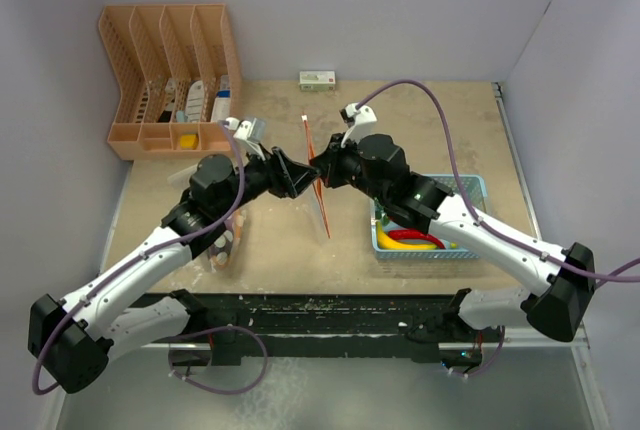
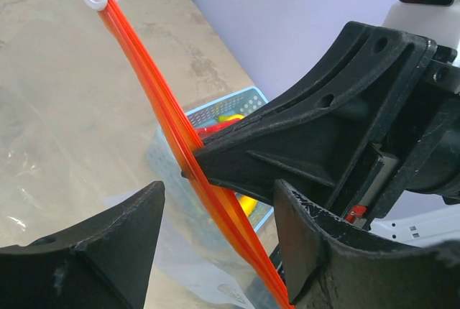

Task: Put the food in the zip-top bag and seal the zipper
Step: Open the zipper of the food storage bag.

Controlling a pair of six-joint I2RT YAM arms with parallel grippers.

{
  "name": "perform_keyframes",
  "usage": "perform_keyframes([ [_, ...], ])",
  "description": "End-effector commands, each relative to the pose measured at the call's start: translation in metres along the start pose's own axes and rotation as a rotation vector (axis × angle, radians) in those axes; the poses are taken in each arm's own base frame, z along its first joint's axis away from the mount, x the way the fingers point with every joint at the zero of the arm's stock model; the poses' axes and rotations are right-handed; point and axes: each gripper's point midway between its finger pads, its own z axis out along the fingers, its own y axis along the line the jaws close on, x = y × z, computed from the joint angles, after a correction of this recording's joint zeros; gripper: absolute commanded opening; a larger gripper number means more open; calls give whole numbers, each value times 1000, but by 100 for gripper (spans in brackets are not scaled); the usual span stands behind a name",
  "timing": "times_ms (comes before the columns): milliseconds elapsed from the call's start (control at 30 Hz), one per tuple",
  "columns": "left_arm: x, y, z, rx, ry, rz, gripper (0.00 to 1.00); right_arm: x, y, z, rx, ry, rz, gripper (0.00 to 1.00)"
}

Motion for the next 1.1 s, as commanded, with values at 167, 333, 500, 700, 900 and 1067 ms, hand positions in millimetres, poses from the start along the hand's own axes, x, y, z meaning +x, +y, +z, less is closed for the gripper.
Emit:
perform_keyframes([
  [167, -9, -20, -10, 103, -59, 7, 62, -36, 11, -7, -6, -94, 12, 0],
  [333, -6, -21, -16, 117, -58, 13, 60, -43, 13, -9, -6, -107, 16, 0],
  [500, -7, -27, -17, 142, -59, 16, 59, -44, 13, -9, -5, -107, 15, 0],
  [700, -6, -25, -12, 138, -55, -2, 59, -41, 16, -7, -18, -95, 17, 0],
  [900, -1, -20, 1, 128, -30, -14, 55, -42, 17, -9, -24, -98, 21, 0],
  [1067, 1, -14, 1, 106, -31, -13, 50, -43, 15, -13, -12, -102, 16, 0],
])
